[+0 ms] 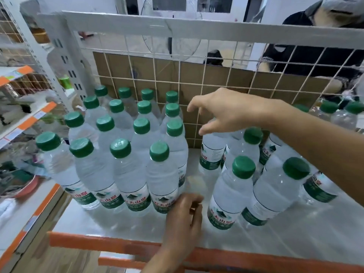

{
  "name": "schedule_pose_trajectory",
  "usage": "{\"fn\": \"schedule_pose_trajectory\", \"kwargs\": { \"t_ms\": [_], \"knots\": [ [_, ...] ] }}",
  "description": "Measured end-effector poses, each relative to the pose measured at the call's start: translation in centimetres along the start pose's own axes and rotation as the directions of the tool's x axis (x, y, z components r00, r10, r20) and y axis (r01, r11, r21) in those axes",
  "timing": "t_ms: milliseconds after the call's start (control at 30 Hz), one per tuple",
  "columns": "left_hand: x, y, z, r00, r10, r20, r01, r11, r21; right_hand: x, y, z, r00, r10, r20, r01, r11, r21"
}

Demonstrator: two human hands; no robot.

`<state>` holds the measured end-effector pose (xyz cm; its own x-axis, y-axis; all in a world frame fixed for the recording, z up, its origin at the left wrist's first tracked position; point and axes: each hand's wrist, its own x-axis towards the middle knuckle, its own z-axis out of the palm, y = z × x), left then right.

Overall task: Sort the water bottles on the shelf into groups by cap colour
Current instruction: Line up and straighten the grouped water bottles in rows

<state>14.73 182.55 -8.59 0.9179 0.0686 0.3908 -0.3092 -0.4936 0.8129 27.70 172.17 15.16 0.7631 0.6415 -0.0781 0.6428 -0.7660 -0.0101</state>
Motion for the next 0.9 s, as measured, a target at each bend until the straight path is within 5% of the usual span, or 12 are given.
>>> {"fn": "schedule_pose_trajectory", "kwargs": {
  "t_ms": [133,233,367,567,900],
  "knots": [
    [-2.3,-0.9,-3.3,0.997,0.037,-0.067,-0.033,0.997,0.068,1.5,-1.7,0.5,0.945,0.079,0.319,-0.1,0.994,0.049],
    [-3.0,-1.6,-6.3,0.964,-0.048,-0.261,0.079,0.991,0.11,2.7,-2.5,2.4,0.876,0.046,0.48,-0.256,0.888,0.383],
    [-2.9,-2.3,-8.1,0.942,-0.14,-0.305,0.214,0.951,0.225,3.6,-2.5,3.7,0.855,0.016,0.519,-0.399,0.66,0.637],
    [-2.2,-1.5,-5.3,0.962,-0.053,-0.268,0.21,0.769,0.604,3.9,-3.0,4.9,0.885,0.042,0.465,-0.377,0.651,0.659],
    [-1.7,-1.6,-4.2,0.953,-0.017,-0.303,0.187,0.819,0.543,2.7,-3.5,4.0,0.873,-0.023,0.488,-0.384,0.584,0.715]
  ]
}}
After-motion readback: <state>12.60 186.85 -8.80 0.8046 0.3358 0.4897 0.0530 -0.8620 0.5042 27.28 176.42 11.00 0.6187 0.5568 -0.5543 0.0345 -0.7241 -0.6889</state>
